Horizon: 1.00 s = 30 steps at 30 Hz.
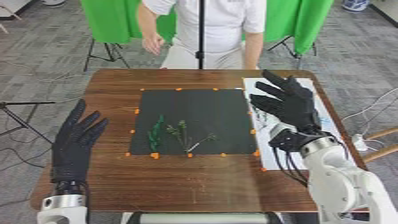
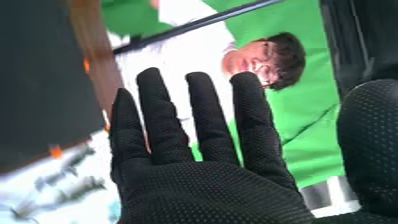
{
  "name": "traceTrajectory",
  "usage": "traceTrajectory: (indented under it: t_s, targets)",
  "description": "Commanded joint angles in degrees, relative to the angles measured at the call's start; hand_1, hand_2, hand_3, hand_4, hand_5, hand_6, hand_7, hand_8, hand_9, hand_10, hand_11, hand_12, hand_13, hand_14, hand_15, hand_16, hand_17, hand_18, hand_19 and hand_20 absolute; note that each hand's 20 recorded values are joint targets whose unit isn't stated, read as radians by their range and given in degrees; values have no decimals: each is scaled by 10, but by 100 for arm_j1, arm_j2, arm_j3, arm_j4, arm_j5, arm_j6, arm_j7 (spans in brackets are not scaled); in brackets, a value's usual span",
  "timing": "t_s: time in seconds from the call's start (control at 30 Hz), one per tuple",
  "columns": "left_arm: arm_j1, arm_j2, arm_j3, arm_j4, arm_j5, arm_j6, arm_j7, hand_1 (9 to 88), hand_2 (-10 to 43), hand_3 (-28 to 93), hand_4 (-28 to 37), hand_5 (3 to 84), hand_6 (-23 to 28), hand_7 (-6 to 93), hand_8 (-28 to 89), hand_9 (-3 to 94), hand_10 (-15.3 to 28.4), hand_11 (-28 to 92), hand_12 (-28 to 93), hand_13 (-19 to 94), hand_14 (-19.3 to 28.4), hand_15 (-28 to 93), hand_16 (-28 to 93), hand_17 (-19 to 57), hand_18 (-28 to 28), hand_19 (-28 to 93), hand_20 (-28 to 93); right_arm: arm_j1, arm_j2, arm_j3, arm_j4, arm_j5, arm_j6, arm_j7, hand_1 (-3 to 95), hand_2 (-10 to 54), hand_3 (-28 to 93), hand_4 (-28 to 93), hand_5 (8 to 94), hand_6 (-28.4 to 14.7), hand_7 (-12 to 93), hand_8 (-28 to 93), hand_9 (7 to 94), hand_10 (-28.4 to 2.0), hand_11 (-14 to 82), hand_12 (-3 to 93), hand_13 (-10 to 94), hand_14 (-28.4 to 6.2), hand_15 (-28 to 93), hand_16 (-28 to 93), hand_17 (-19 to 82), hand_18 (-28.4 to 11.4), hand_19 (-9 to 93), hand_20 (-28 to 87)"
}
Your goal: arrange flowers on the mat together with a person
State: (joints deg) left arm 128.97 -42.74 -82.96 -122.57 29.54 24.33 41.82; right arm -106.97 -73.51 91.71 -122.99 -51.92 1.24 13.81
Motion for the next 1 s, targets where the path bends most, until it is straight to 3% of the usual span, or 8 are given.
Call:
traceTrajectory:
  t_s: [0.03,0.13,0.23,0.43,0.57,0.6,0.77,1.0]
  targets:
    - [-98,-85,33,70,113,-139,-329,192,96,720,-283,284,39,104,-94,294,169,168,120,247,219,310,-25,-78,194,428,95,46,76,-62,19,792,240,-190,149,40,769,-283,401,-8,124,-128,422,-153,62,116,360,-206,122,225,51,-199,355,151]
    - [-97,-60,76,71,50,-143,-296,196,99,720,-283,287,43,104,-95,296,172,173,121,246,222,318,-24,-80,192,427,99,110,110,-121,39,780,270,-188,146,41,771,-283,400,-7,124,-127,422,-154,63,117,361,-206,122,228,51,-200,354,154]
    - [-105,-112,64,69,76,-153,-382,199,100,719,-283,289,45,104,-95,299,175,178,121,247,223,324,-26,-80,191,427,103,64,93,-84,27,746,225,-193,141,41,778,-283,399,-6,129,-129,423,-153,66,117,362,-206,126,230,47,-201,359,158]
    - [-137,-48,135,73,-48,-115,-313,202,103,721,-283,292,50,109,-96,300,178,186,119,246,225,330,-31,-81,190,426,110,-27,47,14,15,727,135,-155,139,40,783,-283,398,-6,131,-131,426,-152,67,116,364,-207,131,228,45,-201,359,159]
    - [-147,-55,133,74,-20,-116,-354,203,105,720,-283,294,52,108,-96,302,179,190,118,246,225,333,-32,-81,189,426,113,-75,11,75,1,702,61,-136,139,40,783,-283,399,-6,131,-131,429,-151,68,115,366,-206,134,227,44,-202,359,159]
    - [-156,-6,174,67,-81,-72,-279,203,105,721,-283,294,51,108,-96,302,181,191,118,246,225,334,-33,-81,189,426,113,-50,8,71,18,686,28,-135,140,40,783,-283,399,-6,131,-131,429,-151,68,115,367,-206,135,226,44,-202,359,159]
    - [-174,-68,147,75,-27,-99,-359,206,107,720,-283,294,52,109,-96,302,181,194,116,246,226,338,-35,-82,189,428,116,-55,-8,92,14,672,-14,-128,139,40,784,-283,400,-5,131,-131,431,-152,69,114,368,-204,137,224,44,-202,359,159]
    - [-203,10,188,74,-108,-42,-267,207,108,721,-283,296,54,109,-96,302,181,195,115,245,226,340,-37,-82,189,429,117,-36,2,68,15,642,-7,-119,140,40,785,-283,403,-4,135,-133,434,-153,70,114,370,-205,141,223,43,-202,359,159]
